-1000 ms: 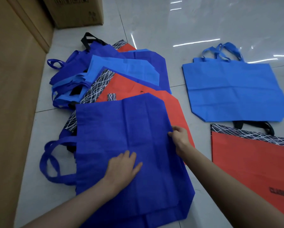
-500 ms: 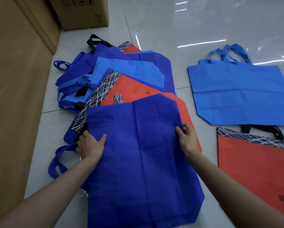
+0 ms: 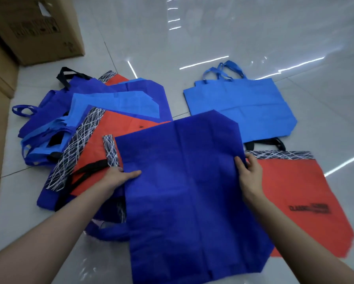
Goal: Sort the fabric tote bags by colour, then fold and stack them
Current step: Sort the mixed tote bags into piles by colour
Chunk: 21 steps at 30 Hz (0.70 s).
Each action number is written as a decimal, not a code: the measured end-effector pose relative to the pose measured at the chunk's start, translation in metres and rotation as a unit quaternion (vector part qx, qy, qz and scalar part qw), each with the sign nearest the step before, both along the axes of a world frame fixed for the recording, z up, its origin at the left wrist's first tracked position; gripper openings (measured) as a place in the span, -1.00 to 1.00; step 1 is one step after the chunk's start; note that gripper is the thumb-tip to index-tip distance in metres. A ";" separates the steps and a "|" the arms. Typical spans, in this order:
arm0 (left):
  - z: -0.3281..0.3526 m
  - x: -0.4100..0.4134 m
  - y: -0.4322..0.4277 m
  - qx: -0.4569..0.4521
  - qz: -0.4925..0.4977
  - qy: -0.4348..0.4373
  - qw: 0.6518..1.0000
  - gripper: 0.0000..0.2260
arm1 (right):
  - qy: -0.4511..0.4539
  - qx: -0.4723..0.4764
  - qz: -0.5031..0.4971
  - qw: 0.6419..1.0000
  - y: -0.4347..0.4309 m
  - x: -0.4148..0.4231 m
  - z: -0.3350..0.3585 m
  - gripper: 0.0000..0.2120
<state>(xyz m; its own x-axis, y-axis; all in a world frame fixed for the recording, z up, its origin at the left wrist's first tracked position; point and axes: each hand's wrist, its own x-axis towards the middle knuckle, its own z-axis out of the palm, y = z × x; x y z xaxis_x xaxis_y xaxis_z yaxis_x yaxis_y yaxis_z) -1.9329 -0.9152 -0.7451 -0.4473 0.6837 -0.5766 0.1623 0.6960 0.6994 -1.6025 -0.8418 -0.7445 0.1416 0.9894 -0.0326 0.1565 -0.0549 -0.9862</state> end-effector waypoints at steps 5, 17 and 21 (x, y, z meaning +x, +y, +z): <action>-0.011 0.038 0.046 0.081 -0.107 0.136 0.982 -0.34 | 0.009 -0.037 -0.117 0.992 -0.012 0.059 0.002 -0.92; 0.000 0.300 0.104 0.170 -0.372 0.101 0.907 -0.69 | -0.086 -0.136 -0.390 0.907 -0.124 0.252 -0.008 -0.83; -0.010 0.382 0.098 0.178 -0.462 0.092 0.864 -0.71 | -0.091 -0.165 -0.476 0.859 -0.176 0.295 -0.015 -0.84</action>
